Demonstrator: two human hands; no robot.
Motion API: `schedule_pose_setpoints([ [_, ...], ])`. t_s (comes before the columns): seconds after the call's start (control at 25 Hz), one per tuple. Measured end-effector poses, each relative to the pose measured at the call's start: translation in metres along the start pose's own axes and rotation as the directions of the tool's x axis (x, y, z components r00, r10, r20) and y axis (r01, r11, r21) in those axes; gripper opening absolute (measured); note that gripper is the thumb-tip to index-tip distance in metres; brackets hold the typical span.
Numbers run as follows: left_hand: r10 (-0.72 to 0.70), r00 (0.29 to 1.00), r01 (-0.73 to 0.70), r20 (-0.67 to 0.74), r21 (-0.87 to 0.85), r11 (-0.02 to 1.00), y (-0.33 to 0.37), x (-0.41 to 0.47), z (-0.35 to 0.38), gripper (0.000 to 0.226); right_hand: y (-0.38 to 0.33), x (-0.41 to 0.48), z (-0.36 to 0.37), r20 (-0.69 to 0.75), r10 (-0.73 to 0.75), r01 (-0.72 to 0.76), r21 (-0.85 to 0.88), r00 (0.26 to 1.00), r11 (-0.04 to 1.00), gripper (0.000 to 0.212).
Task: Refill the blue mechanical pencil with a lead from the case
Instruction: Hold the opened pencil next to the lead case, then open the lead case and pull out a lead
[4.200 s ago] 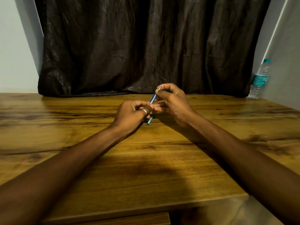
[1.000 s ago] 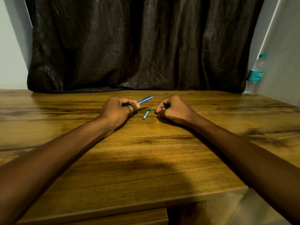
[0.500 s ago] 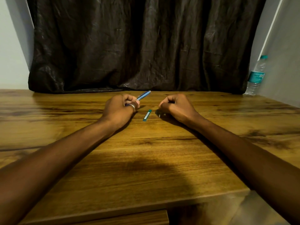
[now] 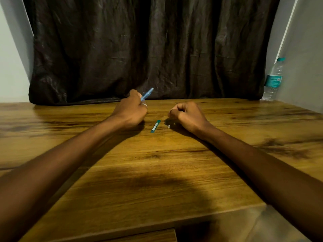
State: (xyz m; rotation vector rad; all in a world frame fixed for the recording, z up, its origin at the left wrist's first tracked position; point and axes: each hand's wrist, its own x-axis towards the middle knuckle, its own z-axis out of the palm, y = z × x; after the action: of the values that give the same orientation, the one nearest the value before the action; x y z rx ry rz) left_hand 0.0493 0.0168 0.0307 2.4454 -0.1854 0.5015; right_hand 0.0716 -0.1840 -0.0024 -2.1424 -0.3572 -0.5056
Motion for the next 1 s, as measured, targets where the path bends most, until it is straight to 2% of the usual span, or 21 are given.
schedule_pose_setpoints([
  [0.12,-0.078,0.988,0.059,0.133,0.146,0.988,0.005,0.003,0.01,0.035,0.001,0.001,0.001,-0.019,0.0,0.0,-0.012,1.0,1.0,0.019],
  [0.24,-0.12,0.975,0.065,0.188,0.275,0.959,0.008,0.002,0.021,0.047,0.001,0.002,0.002,-0.043,0.0,0.0,-0.021,0.999,1.0,0.02],
  [0.44,-0.106,0.985,0.058,0.135,0.322,0.945,0.008,-0.001,0.019,0.032,-0.002,0.0,0.001,-0.036,-0.003,0.001,-0.06,0.999,0.998,0.02],
  [0.72,-0.164,0.973,0.131,0.165,0.193,0.972,-0.015,0.005,0.015,0.032,-0.002,0.0,-0.002,-0.031,0.003,-0.005,-0.053,1.0,0.999,0.02],
  [0.84,-0.1,0.984,0.089,0.148,0.081,0.993,-0.024,0.003,0.006,0.019,-0.011,0.0,0.0,-0.043,-0.042,0.04,-0.045,0.998,0.998,0.017],
  [0.92,-0.031,0.992,0.036,0.118,-0.048,0.998,-0.028,-0.001,-0.002,0.014,-0.023,0.006,0.003,-0.07,-0.069,0.07,0.021,0.995,0.997,0.011],
  [1.0,0.034,0.996,-0.023,0.083,-0.127,0.992,-0.034,-0.003,-0.007,0.014,-0.036,0.017,0.004,0.016,-0.08,0.079,0.049,0.997,0.996,0.007],
])
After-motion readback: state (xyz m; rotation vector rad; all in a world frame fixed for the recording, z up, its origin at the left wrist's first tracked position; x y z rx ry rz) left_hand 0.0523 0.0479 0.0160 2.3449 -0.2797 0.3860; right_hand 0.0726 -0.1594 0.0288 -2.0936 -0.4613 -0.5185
